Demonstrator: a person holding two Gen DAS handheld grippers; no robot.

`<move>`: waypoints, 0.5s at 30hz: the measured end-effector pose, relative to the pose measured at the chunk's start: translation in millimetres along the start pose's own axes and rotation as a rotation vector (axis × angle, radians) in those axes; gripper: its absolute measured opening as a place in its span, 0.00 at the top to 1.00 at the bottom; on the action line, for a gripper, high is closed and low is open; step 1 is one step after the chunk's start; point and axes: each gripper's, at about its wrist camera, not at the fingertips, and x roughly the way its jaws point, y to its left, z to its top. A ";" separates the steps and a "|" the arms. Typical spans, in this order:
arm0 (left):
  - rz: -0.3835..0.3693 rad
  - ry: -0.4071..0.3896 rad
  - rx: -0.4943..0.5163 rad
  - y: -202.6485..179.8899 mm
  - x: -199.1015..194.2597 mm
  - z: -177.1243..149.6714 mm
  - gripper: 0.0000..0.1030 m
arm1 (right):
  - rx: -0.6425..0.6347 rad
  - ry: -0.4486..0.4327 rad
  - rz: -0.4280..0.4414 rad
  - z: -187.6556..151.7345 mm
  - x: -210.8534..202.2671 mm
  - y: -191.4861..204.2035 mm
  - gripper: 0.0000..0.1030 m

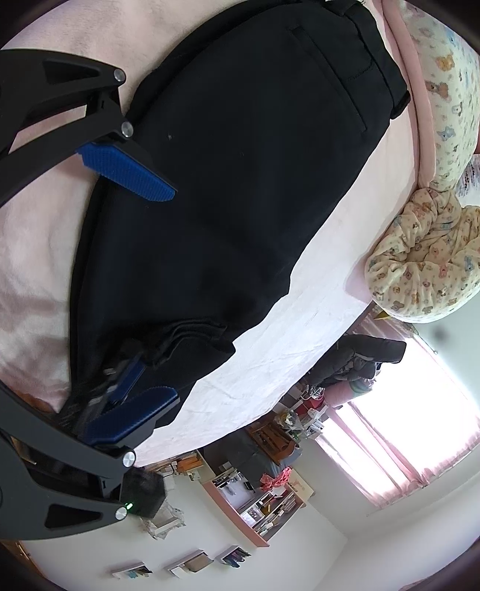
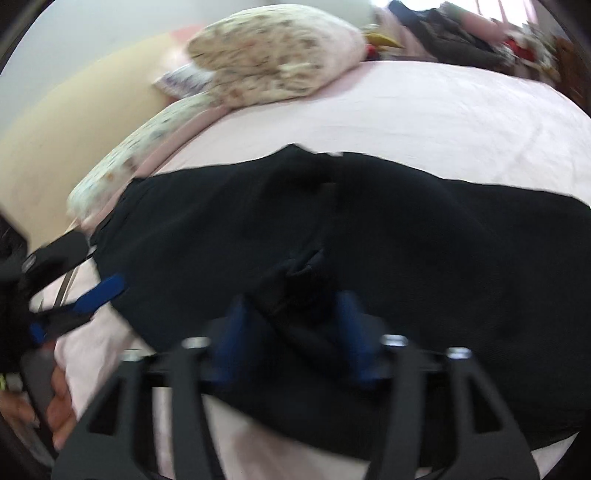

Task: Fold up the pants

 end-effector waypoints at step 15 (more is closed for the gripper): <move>-0.010 0.001 -0.024 2.4 -3.5 0.3 0.02 | -0.286 -0.065 -0.162 -0.9 -3.5 22.9 0.61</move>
